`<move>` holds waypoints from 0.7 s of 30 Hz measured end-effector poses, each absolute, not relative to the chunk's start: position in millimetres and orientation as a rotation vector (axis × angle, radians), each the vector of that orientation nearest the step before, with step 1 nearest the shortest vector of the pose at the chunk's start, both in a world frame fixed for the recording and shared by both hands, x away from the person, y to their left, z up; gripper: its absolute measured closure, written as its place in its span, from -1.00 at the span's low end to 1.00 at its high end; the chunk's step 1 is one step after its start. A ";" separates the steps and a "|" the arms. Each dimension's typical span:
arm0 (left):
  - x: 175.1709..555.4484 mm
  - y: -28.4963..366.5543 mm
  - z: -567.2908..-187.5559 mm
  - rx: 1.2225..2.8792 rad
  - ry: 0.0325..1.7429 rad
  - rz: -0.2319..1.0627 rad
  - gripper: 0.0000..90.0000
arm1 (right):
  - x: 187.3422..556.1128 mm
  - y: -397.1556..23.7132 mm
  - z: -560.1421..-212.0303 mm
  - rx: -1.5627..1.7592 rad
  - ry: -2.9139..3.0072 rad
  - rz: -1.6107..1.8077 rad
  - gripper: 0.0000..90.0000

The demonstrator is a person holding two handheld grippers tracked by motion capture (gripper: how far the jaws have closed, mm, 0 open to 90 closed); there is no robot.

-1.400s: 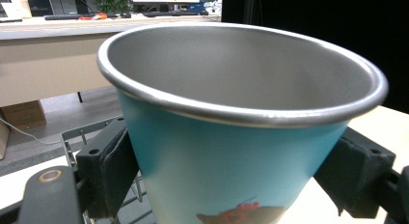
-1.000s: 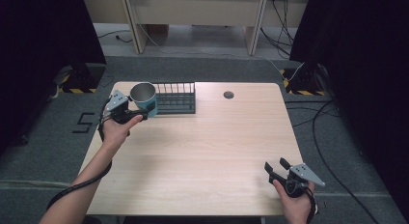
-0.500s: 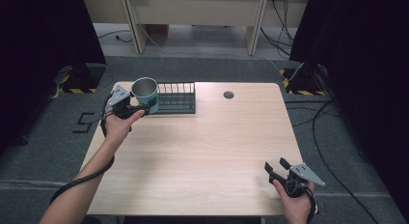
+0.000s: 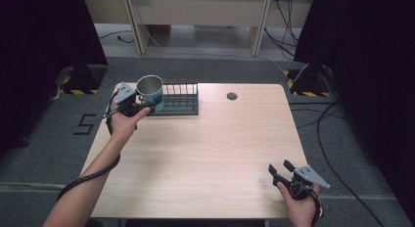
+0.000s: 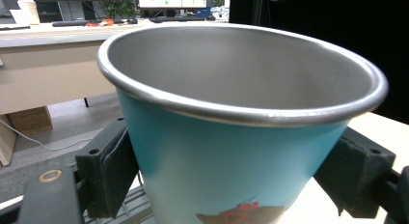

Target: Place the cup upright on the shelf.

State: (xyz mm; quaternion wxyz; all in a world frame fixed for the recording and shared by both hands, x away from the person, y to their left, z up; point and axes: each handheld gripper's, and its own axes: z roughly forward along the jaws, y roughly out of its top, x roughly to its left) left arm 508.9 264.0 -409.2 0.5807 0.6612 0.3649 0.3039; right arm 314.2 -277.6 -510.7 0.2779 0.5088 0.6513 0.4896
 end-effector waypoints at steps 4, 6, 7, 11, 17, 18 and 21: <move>513.6 263.0 -406.2 1.544 0.854 0.718 -0.64 | 314.1 -277.8 -510.7 1.365 1.747 1.315 -0.26; 515.9 262.4 -404.5 1.542 0.853 0.722 -0.64 | 314.1 -277.7 -510.7 1.365 1.748 1.315 -0.26; 517.2 261.9 -403.5 1.542 0.854 0.724 -0.64 | 314.2 -277.7 -510.7 1.365 1.749 1.315 -0.26; 521.2 260.9 -401.9 1.542 0.856 0.728 -0.64 | 314.1 -277.7 -510.7 1.363 1.749 1.315 -0.26; 526.5 259.9 -401.9 1.543 0.868 0.731 -0.64 | 314.1 -277.5 -510.7 1.360 1.751 1.315 -0.26; 527.5 259.6 -401.8 1.542 0.871 0.732 -0.64 | 314.1 -277.5 -510.7 1.360 1.751 1.315 -0.26; 530.6 259.1 -400.6 1.542 0.874 0.736 -0.64 | 314.0 -277.0 -510.6 1.364 1.752 1.313 -0.25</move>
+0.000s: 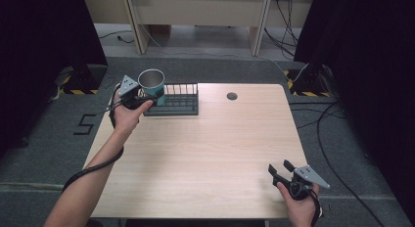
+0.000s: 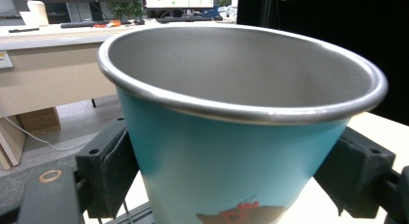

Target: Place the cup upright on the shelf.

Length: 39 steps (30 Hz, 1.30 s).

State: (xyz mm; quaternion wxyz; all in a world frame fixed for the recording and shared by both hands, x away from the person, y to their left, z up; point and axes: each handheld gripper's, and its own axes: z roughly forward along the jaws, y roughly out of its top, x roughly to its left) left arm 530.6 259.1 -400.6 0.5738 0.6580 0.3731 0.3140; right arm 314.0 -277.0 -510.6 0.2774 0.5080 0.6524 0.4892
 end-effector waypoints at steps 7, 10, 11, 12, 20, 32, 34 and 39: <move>538.1 256.2 -397.8 1.539 0.882 0.746 -0.64 | 314.2 -277.5 -510.7 1.360 1.753 1.314 -0.25; 541.1 255.0 -397.2 1.539 0.887 0.748 -0.64 | 314.3 -277.5 -510.7 1.359 1.754 1.314 -0.25; 542.1 254.6 -397.2 1.539 0.888 0.750 -0.64 | 314.3 -277.5 -510.7 1.359 1.753 1.315 -0.25; 543.4 254.1 -397.3 1.541 0.888 0.752 -0.64 | 314.3 -277.6 -510.7 1.359 1.754 1.316 -0.25; 551.4 250.0 -398.7 1.541 0.900 0.754 -0.64 | 314.2 -277.8 -510.7 1.362 1.754 1.315 -0.25; 567.9 240.6 -404.9 1.537 0.932 0.749 -0.64 | 314.5 -278.5 -510.7 1.360 1.750 1.317 -0.25; 570.1 239.7 -406.0 1.537 0.939 0.748 -0.64 | 314.5 -278.7 -510.8 1.360 1.750 1.318 -0.25; 575.4 237.4 -407.5 1.523 0.960 0.750 -0.64 | 314.4 -278.7 -510.7 1.361 1.750 1.319 -0.25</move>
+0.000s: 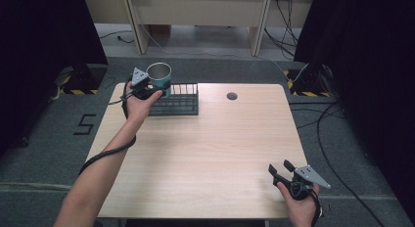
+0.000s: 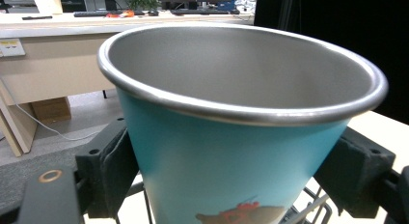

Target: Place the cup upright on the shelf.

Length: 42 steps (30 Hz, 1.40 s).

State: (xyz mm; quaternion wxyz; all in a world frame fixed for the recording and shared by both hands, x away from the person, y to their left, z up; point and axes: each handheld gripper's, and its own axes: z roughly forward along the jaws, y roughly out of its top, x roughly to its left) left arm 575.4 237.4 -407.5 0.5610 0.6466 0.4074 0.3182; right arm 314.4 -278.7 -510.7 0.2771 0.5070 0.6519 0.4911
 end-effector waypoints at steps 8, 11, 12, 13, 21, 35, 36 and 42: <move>583.5 232.3 -411.6 1.520 0.973 0.760 -0.64 | 314.4 -278.8 -510.7 1.359 1.752 1.319 -0.25; 586.4 231.0 -414.0 1.520 0.983 0.760 -0.64 | 314.5 -278.8 -510.8 1.359 1.751 1.320 -0.25; 587.0 230.2 -415.0 1.520 0.988 0.760 -0.64 | 314.5 -278.8 -510.7 1.359 1.753 1.321 -0.25; 587.5 229.7 -415.8 1.521 0.991 0.762 -0.64 | 314.5 -278.8 -510.7 1.359 1.753 1.321 -0.25; 591.9 222.2 -425.2 1.527 1.006 0.754 -0.64 | 314.2 -278.3 -510.8 1.363 1.754 1.326 -0.25; 595.7 217.2 -436.3 1.537 1.033 0.745 -0.64 | 313.9 -278.3 -510.8 1.360 1.756 1.327 -0.25; 595.6 217.1 -436.8 1.539 1.034 0.745 -0.64 | 313.9 -278.3 -510.8 1.360 1.756 1.327 -0.25; 596.2 216.7 -441.5 1.552 1.043 0.743 -0.64 | 313.8 -278.2 -510.7 1.359 1.758 1.326 -0.25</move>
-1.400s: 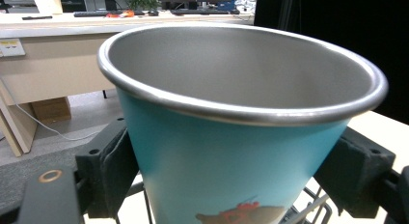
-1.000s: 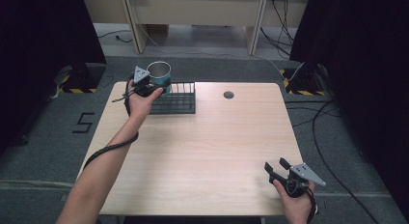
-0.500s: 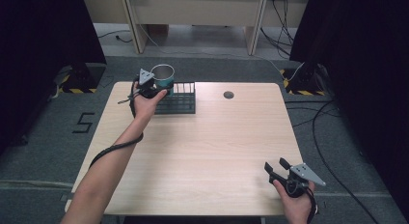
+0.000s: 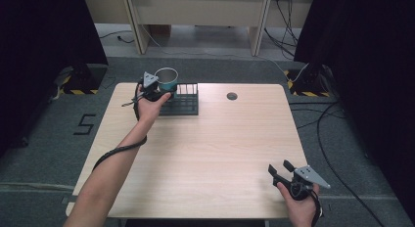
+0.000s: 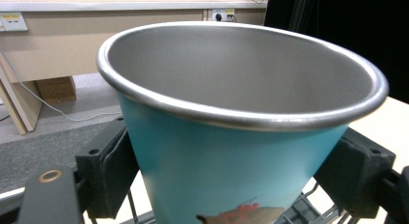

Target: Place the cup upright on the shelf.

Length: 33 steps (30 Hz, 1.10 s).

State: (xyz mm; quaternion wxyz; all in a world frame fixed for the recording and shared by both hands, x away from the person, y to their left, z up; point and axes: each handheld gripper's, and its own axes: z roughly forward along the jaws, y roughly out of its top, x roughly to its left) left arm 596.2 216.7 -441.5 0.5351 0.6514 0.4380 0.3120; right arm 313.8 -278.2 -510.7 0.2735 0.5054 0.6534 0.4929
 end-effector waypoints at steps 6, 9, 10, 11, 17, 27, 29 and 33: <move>597.8 217.9 -446.3 1.558 1.060 0.741 -0.64 | 313.8 -278.2 -510.7 1.359 1.758 1.326 -0.25; 598.4 218.3 -448.2 1.562 1.066 0.739 -0.64 | 313.8 -278.1 -510.8 1.359 1.759 1.326 -0.25; 598.6 218.3 -448.8 1.565 1.068 0.738 -0.64 | 313.8 -278.1 -510.7 1.359 1.759 1.325 -0.25; 598.8 218.2 -449.3 1.566 1.070 0.736 -0.64 | 313.8 -278.1 -510.7 1.359 1.759 1.326 -0.25; 599.3 215.6 -451.4 1.575 1.070 0.735 -0.64 | 314.0 -278.0 -510.8 1.355 1.761 1.325 -0.25; 599.9 213.5 -457.6 1.578 1.082 0.722 -0.64 | 314.0 -278.4 -510.8 1.350 1.762 1.326 -0.25; 600.3 213.3 -458.3 1.578 1.083 0.720 -0.64 | 313.7 -278.0 -510.8 1.356 1.762 1.327 -0.25; 600.5 212.8 -459.6 1.575 1.086 0.715 -0.64 | 313.8 -278.1 -510.8 1.352 1.762 1.326 -0.25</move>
